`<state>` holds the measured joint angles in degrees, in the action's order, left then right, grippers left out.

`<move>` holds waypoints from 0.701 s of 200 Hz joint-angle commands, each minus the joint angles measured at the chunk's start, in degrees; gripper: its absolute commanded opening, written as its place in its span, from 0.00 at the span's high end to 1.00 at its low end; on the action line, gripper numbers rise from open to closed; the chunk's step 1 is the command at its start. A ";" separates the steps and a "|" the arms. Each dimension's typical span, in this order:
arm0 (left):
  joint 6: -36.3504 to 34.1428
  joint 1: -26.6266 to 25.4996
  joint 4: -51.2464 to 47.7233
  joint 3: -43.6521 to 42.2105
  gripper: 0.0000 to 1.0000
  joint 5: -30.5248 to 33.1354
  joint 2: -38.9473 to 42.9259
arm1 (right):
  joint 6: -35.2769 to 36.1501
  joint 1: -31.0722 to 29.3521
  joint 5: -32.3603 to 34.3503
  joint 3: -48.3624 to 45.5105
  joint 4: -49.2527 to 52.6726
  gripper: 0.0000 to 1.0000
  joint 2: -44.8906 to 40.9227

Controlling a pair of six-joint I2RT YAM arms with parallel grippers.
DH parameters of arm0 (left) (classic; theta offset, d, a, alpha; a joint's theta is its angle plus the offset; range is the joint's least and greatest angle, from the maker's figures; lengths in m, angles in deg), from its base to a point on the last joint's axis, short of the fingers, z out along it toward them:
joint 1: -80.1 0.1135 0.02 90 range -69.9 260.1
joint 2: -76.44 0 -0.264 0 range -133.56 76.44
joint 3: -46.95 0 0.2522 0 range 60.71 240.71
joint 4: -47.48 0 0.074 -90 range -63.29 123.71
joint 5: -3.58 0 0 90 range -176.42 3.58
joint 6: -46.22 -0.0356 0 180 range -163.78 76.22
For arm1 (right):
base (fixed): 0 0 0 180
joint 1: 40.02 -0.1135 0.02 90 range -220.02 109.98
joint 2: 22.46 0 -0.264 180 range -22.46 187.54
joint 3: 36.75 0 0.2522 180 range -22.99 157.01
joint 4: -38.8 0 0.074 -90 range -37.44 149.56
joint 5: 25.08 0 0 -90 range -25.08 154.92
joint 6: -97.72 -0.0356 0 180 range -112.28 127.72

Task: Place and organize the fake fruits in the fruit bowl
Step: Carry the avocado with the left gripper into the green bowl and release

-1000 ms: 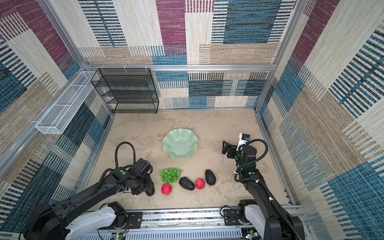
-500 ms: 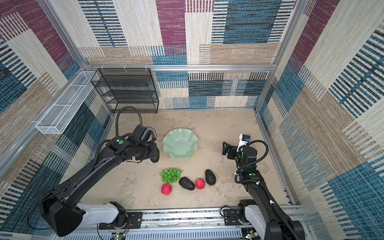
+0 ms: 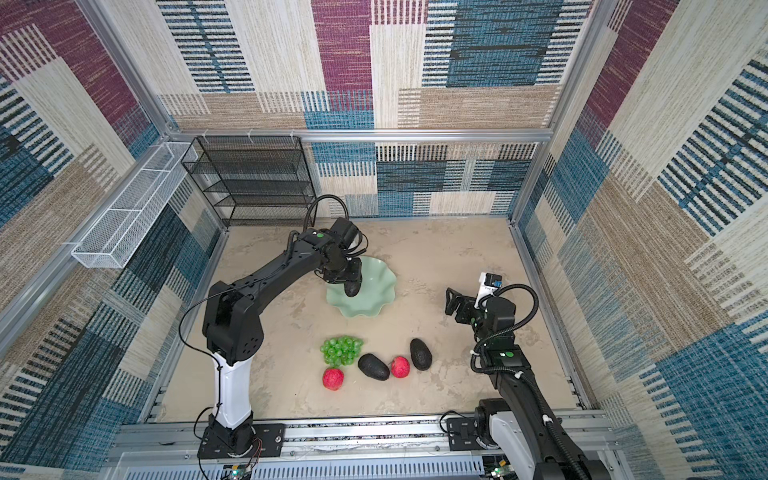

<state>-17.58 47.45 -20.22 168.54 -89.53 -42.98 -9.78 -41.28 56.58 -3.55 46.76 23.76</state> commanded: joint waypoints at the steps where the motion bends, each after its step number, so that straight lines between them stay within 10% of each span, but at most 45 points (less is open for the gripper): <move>1: -2.24 0.05 -1.41 3.76 0.55 1.43 -3.80 | -0.08 -0.06 -0.40 -0.12 0.89 0.00 -0.98; 140: -1.99 0.61 -2.96 10.23 0.30 0.28 -13.35 | 0.01 -0.06 -3.19 5.33 9.74 0.02 1.92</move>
<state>-18.43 47.82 -22.12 178.34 -88.31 -56.72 -9.80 -41.28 55.20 -0.36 52.57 24.43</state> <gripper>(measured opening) 0.687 0.996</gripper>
